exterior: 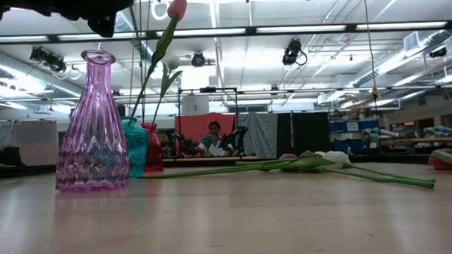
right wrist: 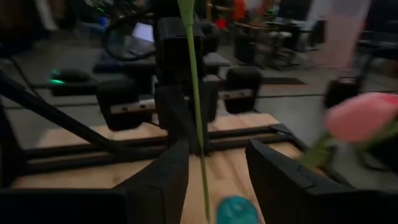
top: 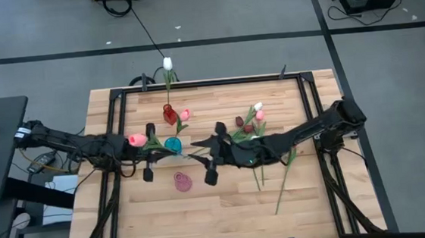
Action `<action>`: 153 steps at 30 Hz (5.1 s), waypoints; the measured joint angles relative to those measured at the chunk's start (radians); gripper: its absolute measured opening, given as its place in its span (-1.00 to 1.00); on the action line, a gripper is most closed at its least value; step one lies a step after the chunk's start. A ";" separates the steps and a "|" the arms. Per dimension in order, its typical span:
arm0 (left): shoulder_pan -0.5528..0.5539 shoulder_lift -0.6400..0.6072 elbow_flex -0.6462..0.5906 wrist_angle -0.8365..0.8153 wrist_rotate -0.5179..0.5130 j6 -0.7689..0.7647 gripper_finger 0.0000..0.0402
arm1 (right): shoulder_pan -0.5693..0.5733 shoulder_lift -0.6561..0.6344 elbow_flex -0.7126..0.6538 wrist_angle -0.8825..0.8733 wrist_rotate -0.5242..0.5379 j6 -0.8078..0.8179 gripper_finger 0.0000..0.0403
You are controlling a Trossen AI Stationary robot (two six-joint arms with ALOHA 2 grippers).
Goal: Sort flowers into vase by color
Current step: Put the left pink flower into the blue vase, then put the right red flower into the pink vase
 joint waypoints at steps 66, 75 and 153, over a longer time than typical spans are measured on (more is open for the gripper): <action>0.203 -0.109 -0.340 0.025 -0.050 -0.251 -0.99 | -0.094 -0.064 -0.272 0.061 0.012 0.175 -0.16; 0.203 -0.018 -0.340 0.053 -0.022 -0.229 -0.99 | -0.094 -0.056 -0.271 0.080 0.013 0.181 -0.16; 0.192 -0.676 -0.331 -0.347 -0.043 -0.200 -0.10 | -0.226 -0.643 -1.018 0.035 -0.062 0.776 -0.16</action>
